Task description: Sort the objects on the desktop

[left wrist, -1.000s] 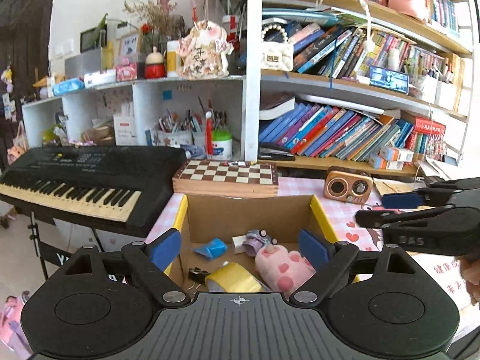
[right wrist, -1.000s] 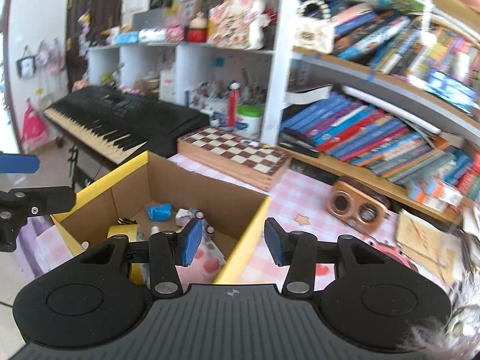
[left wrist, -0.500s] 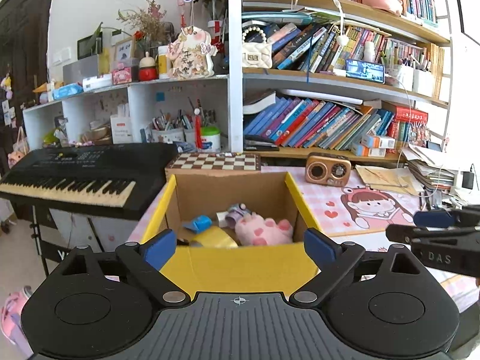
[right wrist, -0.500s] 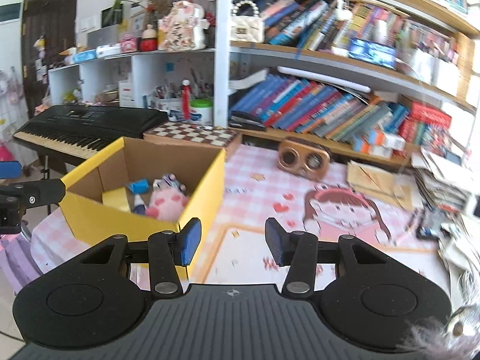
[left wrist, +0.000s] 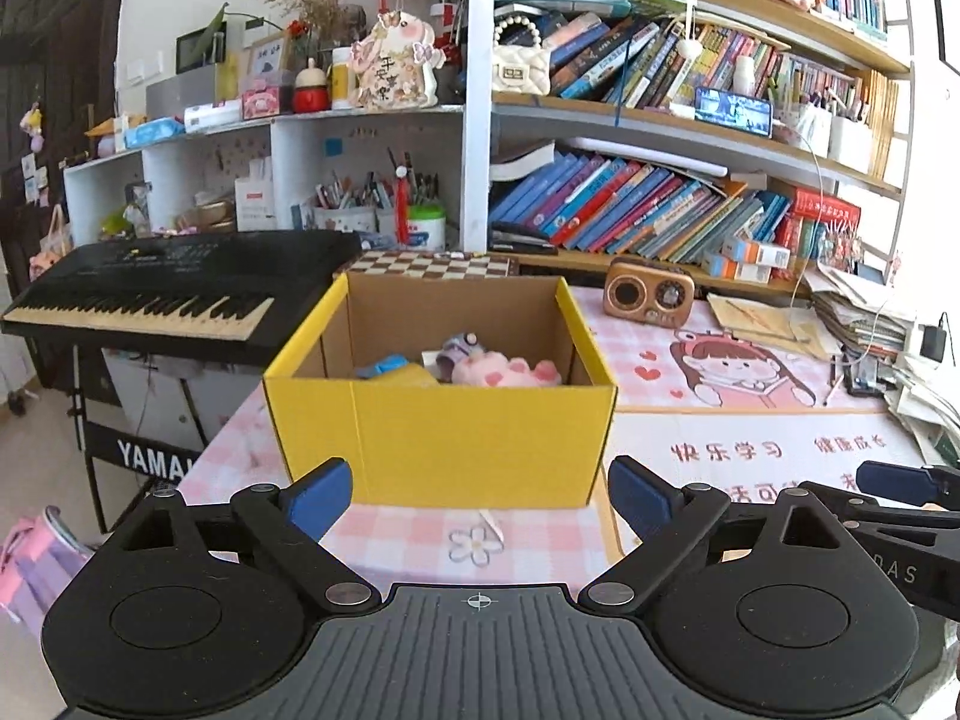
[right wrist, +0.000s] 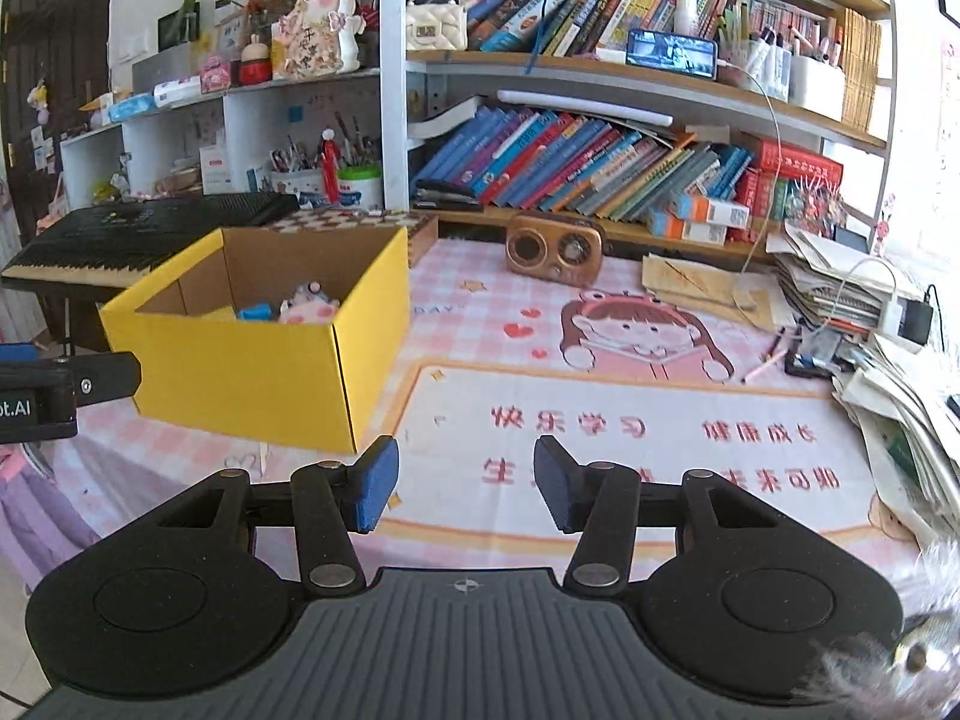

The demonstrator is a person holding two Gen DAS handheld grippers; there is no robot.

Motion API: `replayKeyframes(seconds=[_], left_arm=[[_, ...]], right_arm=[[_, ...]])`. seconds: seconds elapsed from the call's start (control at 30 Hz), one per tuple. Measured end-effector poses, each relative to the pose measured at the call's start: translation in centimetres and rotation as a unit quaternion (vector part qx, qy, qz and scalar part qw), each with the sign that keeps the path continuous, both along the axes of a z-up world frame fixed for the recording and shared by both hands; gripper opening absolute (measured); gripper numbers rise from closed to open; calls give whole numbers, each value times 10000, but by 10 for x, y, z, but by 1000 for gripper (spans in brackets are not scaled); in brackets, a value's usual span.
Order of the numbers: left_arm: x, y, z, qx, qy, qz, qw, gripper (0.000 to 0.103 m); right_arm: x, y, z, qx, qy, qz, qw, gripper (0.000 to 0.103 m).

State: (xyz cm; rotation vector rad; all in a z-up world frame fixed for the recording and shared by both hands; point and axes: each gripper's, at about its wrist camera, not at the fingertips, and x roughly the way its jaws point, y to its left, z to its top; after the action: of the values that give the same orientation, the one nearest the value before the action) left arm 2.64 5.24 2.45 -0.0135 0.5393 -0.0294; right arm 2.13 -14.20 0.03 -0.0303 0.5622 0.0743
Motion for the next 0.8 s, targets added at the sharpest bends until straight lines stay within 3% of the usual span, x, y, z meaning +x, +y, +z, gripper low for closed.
replayKeyframes(seconds=[0.57, 0.8], left_arm=[[-31, -10, -19, 271, 299, 133, 9991, 97], [-31, -14, -22, 230, 342, 34, 9991, 97]], right_arm=[[-36, 0, -16, 61, 127, -184, 9997, 56], [-41, -4, -18, 49, 149, -342, 9993, 66]])
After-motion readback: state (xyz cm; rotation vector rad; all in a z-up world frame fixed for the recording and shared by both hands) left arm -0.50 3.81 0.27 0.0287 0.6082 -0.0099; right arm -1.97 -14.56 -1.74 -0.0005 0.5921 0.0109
